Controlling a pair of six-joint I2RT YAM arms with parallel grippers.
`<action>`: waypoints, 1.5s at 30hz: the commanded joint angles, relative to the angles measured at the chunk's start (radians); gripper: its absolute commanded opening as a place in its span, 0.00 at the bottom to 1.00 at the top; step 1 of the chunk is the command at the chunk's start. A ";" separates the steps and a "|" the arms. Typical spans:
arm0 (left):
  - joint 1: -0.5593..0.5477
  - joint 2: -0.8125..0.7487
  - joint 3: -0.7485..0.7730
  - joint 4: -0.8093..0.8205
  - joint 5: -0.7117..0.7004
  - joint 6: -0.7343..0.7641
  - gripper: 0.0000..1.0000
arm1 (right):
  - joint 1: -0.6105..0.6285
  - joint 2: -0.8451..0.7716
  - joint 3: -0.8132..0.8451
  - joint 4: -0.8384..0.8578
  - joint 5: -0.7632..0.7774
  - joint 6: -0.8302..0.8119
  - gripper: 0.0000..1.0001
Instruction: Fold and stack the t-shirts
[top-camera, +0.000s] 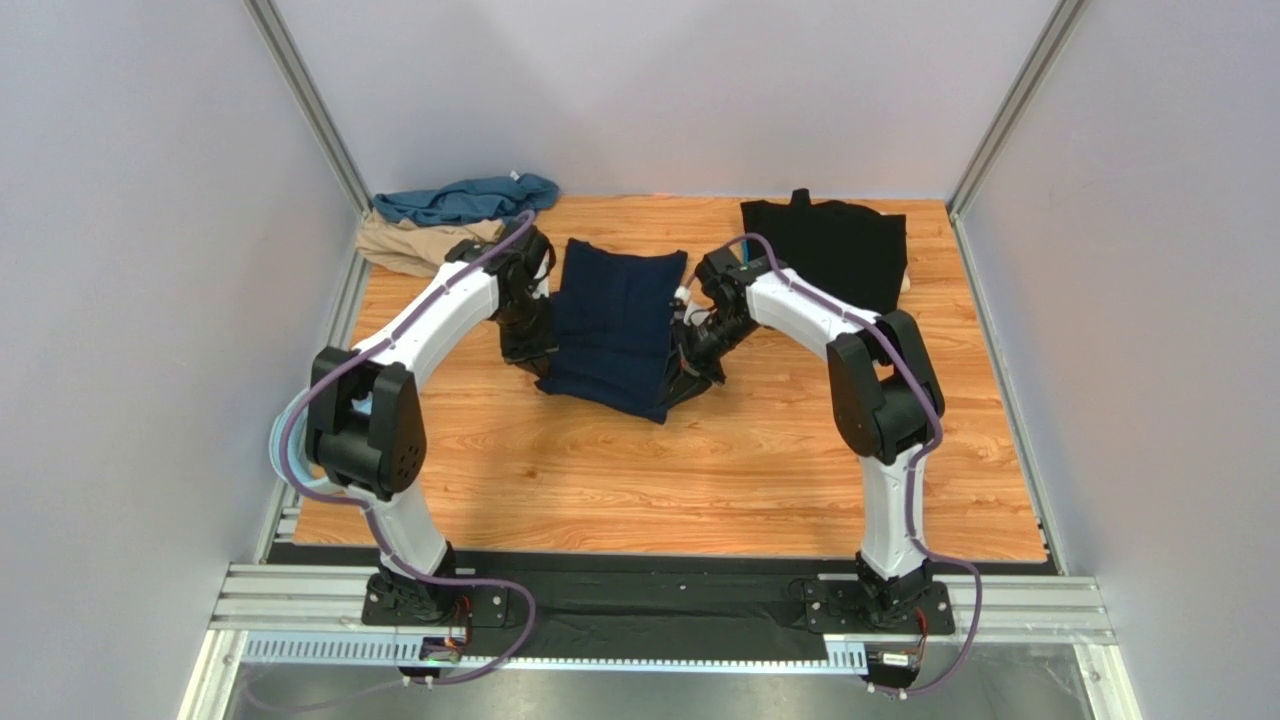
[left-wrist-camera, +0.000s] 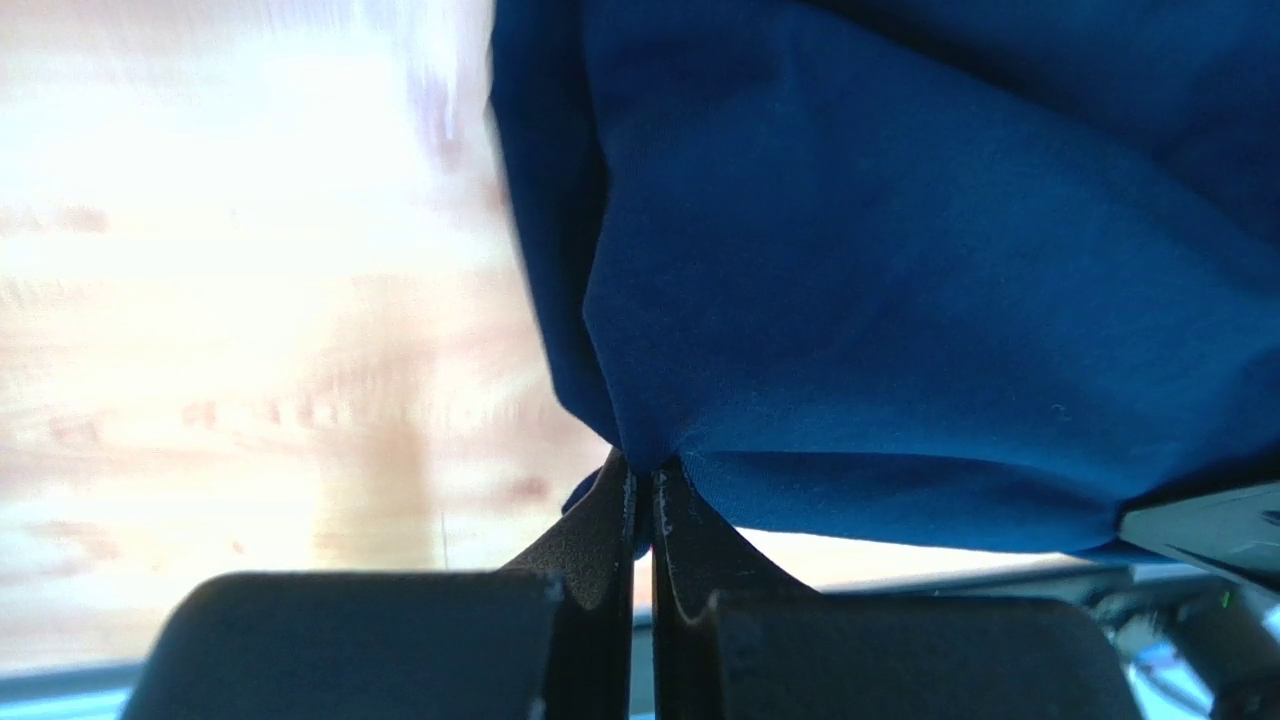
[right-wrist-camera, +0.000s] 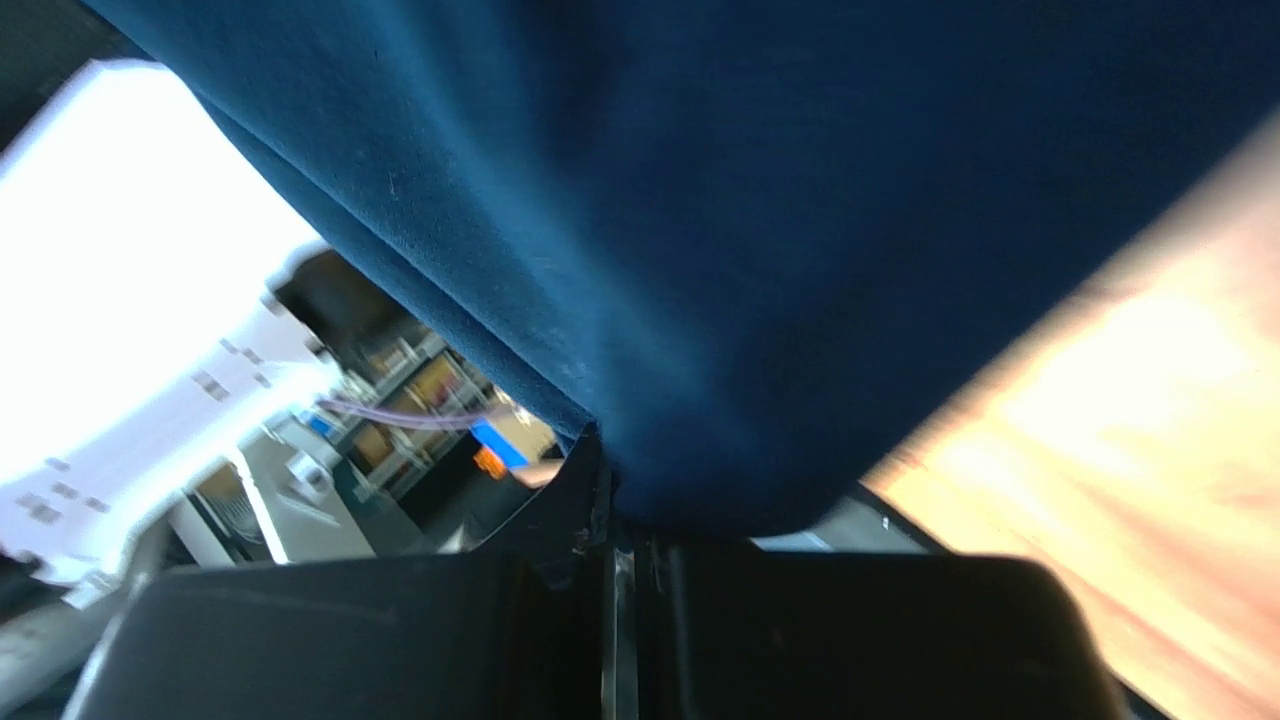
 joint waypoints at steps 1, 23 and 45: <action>0.008 -0.109 -0.088 -0.052 0.014 0.026 0.00 | 0.073 -0.083 -0.079 -0.063 -0.036 -0.067 0.00; 0.008 -0.251 -0.254 -0.236 0.088 0.077 0.28 | 0.220 -0.083 -0.194 -0.181 0.093 -0.105 0.26; -0.162 -0.164 -0.264 -0.037 0.131 0.040 0.32 | 0.004 0.020 0.117 -0.162 0.539 -0.156 0.35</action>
